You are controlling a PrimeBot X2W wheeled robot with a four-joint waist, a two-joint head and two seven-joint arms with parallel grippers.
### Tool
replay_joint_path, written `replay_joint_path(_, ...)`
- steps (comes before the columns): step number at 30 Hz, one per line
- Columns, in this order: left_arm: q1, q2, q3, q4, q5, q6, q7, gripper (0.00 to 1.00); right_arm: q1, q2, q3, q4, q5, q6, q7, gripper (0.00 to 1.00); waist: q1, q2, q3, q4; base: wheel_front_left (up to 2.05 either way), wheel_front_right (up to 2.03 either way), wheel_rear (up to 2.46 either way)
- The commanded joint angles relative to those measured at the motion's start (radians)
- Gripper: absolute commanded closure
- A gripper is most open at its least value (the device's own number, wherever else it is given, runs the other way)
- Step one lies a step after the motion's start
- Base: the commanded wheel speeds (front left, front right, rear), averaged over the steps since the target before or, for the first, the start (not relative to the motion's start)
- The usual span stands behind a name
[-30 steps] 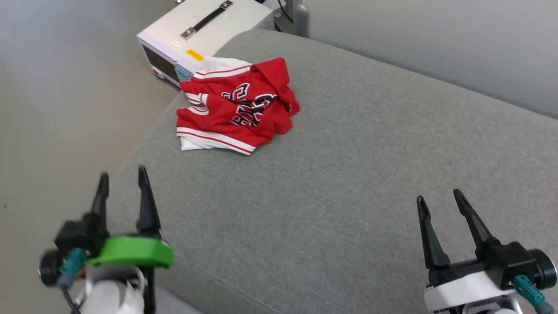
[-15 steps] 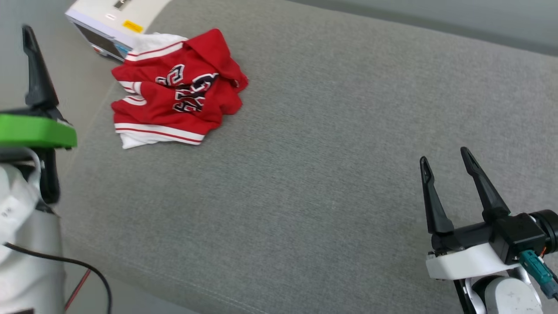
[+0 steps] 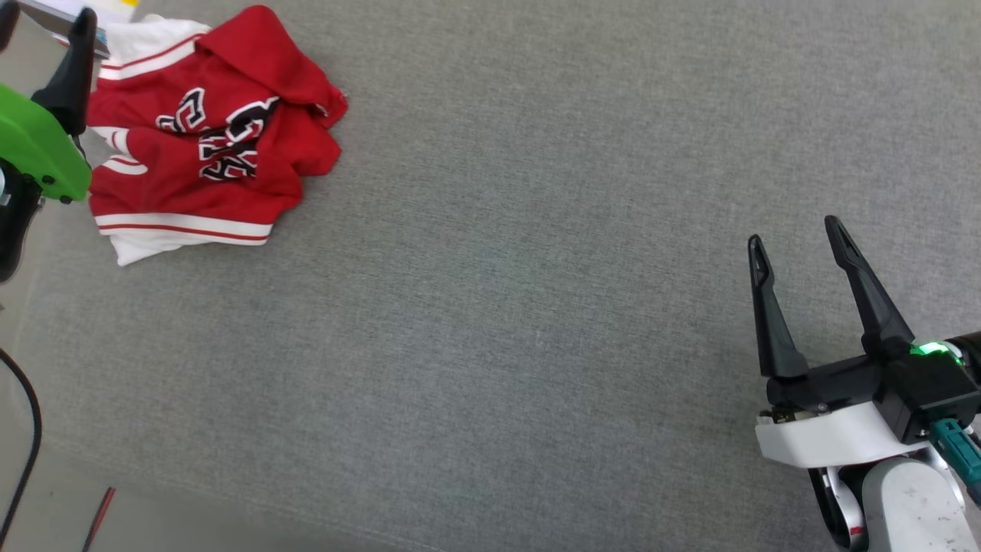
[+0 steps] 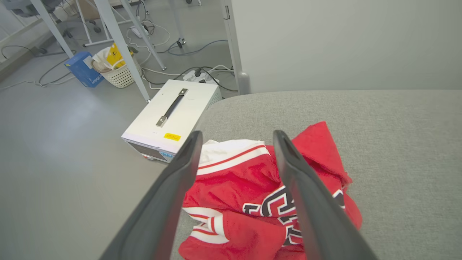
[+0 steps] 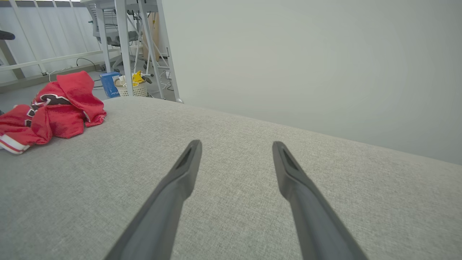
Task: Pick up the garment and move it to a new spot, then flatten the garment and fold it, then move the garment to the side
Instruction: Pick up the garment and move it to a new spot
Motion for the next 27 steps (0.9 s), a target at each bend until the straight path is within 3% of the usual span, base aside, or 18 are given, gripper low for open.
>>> replay_joint_path(1,-0.028,0.019,-0.036,0.005,-0.051,-0.003,0.054,0.00,-0.021,-0.007,-0.003,-0.007,-0.006,-0.001,-0.005,0.00,-0.0001,0.0000,0.042,-0.029,0.00,0.00,0.00)
replay_joint_path(7,-0.090,0.097,-0.177,0.020,-0.250,-0.003,0.342,0.00,-0.039,-0.013,-0.005,-0.016,-0.009,-0.001,-0.005,0.00,-0.0001,0.0000,0.092,-0.052,0.00,0.00,0.00)
replay_joint_path(12,-0.114,0.121,-0.241,0.022,-0.319,-0.003,0.475,0.00,-0.053,-0.020,-0.009,-0.022,-0.010,-0.001,-0.005,0.00,-0.0001,0.0000,0.133,-0.067,0.00,0.00,0.00)
replay_joint_path(19,-0.136,0.084,-0.337,0.095,-0.301,-0.003,0.583,0.00,-0.080,-0.023,-0.011,-0.026,-0.005,-0.001,-0.005,0.00,-0.0001,0.0000,0.184,-0.087,0.00,0.00,0.00)
replay_joint_path(27,-0.144,0.002,-0.400,0.201,-0.300,-0.003,0.612,0.00,-0.091,-0.019,-0.007,-0.022,0.001,-0.001,-0.005,0.00,-0.0001,0.0000,0.199,-0.099,0.00,0.00,0.00)
